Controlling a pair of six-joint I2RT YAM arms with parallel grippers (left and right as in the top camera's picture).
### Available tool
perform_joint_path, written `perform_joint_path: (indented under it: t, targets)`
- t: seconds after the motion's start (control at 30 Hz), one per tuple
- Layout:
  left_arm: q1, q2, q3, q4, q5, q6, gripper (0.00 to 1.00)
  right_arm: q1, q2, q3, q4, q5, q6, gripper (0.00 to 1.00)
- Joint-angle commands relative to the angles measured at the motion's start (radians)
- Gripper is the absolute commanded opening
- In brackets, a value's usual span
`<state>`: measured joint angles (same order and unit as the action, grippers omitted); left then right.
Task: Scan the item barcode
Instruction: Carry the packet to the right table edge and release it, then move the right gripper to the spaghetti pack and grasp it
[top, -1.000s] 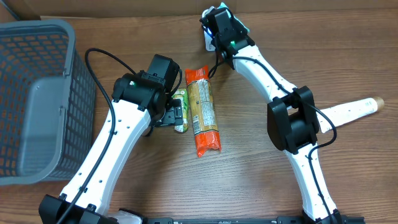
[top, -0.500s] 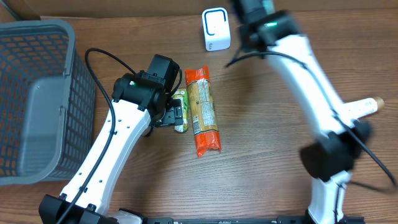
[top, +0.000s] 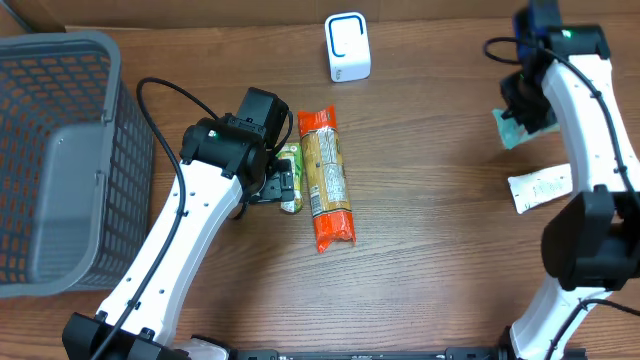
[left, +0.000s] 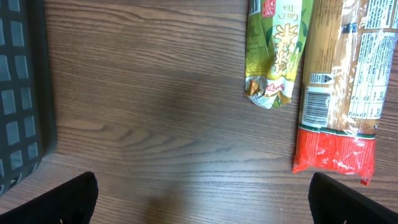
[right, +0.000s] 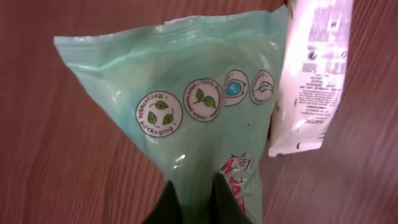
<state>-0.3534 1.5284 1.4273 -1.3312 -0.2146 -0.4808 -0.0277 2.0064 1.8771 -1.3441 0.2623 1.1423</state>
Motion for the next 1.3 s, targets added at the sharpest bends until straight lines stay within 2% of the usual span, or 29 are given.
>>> perform_joint_path:
  t: [0.0,0.27,0.3,0.33,0.37,0.4,0.53,0.63,0.7,0.73,0.77,0.83,1.0,1.13,1.27]
  targets:
    - [0.0,0.004,-0.001,0.001,-0.013,-0.021,0.99,-0.078,-0.005,-0.126,0.098,-0.137,0.11,0.04]
    - [0.0,0.004,-0.001,0.001,-0.013,-0.021,1.0,-0.171,-0.004,-0.324,0.292,-0.166,0.071,0.04]
    - [0.0,0.004,-0.001,0.001,-0.013,-0.021,0.99,-0.176,-0.003,-0.328,0.299,-0.166,0.051,0.11]
    - [0.0,0.004,-0.001,0.001,-0.013,-0.021,1.0,-0.18,-0.003,-0.328,0.3,-0.166,0.03,0.4]
    - [0.0,0.004,-0.001,0.001,-0.013,-0.021,1.0,-0.181,-0.003,-0.328,0.301,-0.166,-0.005,0.85]
    - [0.0,0.004,-0.001,0.001,-0.013,-0.021,1.0,-0.182,-0.003,-0.328,0.304,-0.166,-0.064,1.0]
    - [0.0,0.004,-0.001,0.001,-0.013,-0.021,1.0,-0.181,-0.004,-0.294,0.294,-0.192,-0.302,1.0]
    - [0.0,0.004,-0.001,0.001,-0.013,-0.021,1.0,-0.179,-0.01,-0.223,0.222,-0.251,-0.394,1.0]
    - [0.0,0.004,-0.001,0.001,-0.013,-0.021,1.0,-0.171,-0.022,-0.172,0.182,-0.323,-0.48,0.86]
    - [0.0,0.004,-0.001,0.001,-0.013,-0.021,0.99,-0.163,-0.03,-0.145,0.159,-0.377,-0.531,0.86]
    - [0.0,0.004,-0.001,0.001,-0.013,-0.021,1.0,-0.157,-0.035,-0.126,0.143,-0.416,-0.565,0.86]
    - [0.0,0.004,-0.001,0.001,-0.013,-0.021,1.0,-0.133,-0.049,-0.091,0.106,-0.503,-0.65,0.95]
    - [0.0,0.004,-0.001,0.001,-0.013,-0.021,1.0,-0.019,-0.06,-0.086,0.072,-0.668,-0.818,0.97]
    - [0.0,0.004,-0.001,0.001,-0.013,-0.021,1.0,0.133,-0.057,-0.119,0.121,-0.678,-0.926,0.98]
    - [0.0,0.004,-0.001,0.001,-0.013,-0.021,0.99,0.279,-0.035,-0.157,0.202,-0.665,-0.958,0.97]
